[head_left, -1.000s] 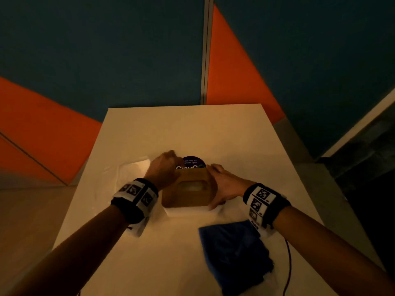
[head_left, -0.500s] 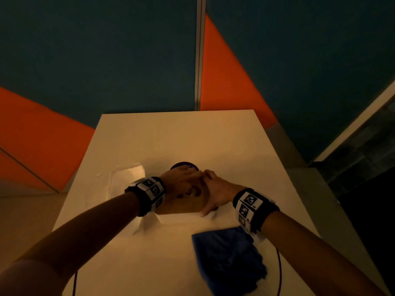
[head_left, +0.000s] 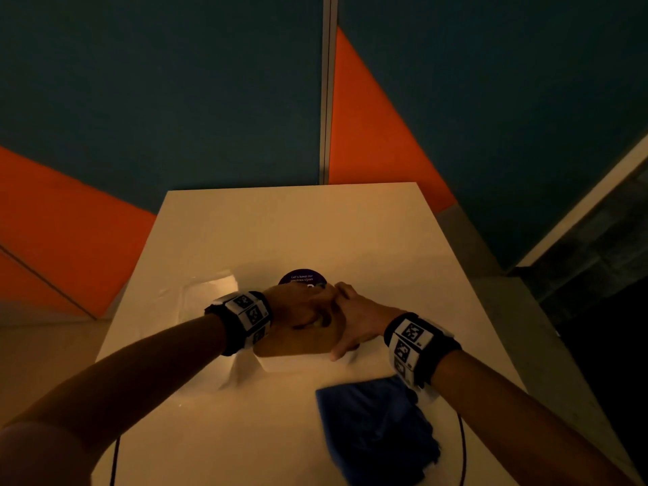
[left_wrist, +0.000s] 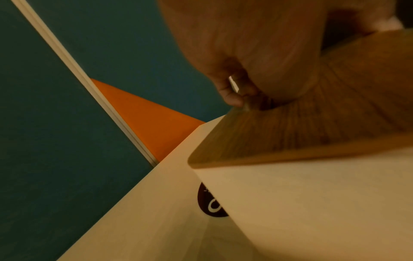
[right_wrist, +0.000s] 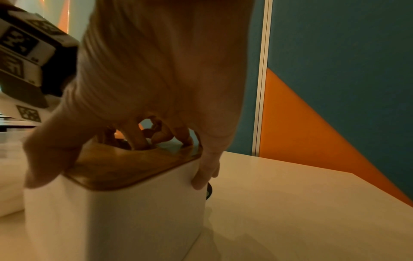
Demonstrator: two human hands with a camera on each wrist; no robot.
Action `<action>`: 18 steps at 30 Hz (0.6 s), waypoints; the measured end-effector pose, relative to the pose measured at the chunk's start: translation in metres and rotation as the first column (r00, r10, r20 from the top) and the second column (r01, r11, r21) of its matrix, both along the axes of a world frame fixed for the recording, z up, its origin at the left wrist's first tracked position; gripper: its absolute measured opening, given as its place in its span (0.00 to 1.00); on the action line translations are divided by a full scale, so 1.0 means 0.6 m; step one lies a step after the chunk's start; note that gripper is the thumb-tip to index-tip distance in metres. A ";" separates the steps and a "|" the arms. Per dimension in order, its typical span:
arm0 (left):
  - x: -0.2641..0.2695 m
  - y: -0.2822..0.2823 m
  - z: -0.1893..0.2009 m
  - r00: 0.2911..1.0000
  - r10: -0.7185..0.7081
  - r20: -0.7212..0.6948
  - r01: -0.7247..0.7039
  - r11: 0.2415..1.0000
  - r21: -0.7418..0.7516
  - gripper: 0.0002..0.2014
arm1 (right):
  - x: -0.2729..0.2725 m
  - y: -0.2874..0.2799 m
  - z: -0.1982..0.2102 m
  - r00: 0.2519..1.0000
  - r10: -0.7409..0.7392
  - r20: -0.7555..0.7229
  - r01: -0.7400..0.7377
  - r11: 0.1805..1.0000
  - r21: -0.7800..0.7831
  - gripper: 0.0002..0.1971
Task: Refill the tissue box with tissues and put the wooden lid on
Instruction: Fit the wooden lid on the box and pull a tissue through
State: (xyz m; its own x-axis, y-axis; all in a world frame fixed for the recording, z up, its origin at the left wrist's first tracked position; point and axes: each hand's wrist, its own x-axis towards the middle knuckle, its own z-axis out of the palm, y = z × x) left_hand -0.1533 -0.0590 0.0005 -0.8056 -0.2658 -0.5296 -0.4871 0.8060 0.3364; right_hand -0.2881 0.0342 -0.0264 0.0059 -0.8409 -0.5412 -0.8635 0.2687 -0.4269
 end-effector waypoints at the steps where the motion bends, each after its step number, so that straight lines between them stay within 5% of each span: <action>1: 0.001 0.002 0.001 1.000 0.005 0.009 -0.005 1.000 0.020 0.21 | -0.001 0.000 -0.001 1.000 0.003 -0.004 -0.002 1.000 0.004 0.68; 11: 0.005 -0.003 0.003 0.998 0.068 -0.001 -0.068 0.993 0.094 0.09 | -0.005 0.002 0.003 1.000 0.029 0.001 -0.029 1.000 0.008 0.66; 15: -0.004 -0.005 -0.001 0.999 0.041 0.012 -0.042 0.997 0.067 0.19 | -0.006 0.002 -0.001 1.000 0.027 0.008 -0.028 0.999 0.020 0.67; 18: -0.004 -0.001 -0.002 0.998 0.055 0.033 -0.057 0.996 0.064 0.12 | -0.006 0.001 -0.006 1.000 0.020 0.008 -0.020 1.000 0.024 0.66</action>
State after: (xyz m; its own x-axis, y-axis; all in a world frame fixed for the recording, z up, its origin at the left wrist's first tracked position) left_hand -0.1557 -0.0593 -0.0008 -0.7734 -0.2742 -0.5715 -0.5419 0.7538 0.3716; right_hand -0.2915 0.0350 -0.0298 0.0267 -0.8275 -0.5609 -0.8657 0.2615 -0.4269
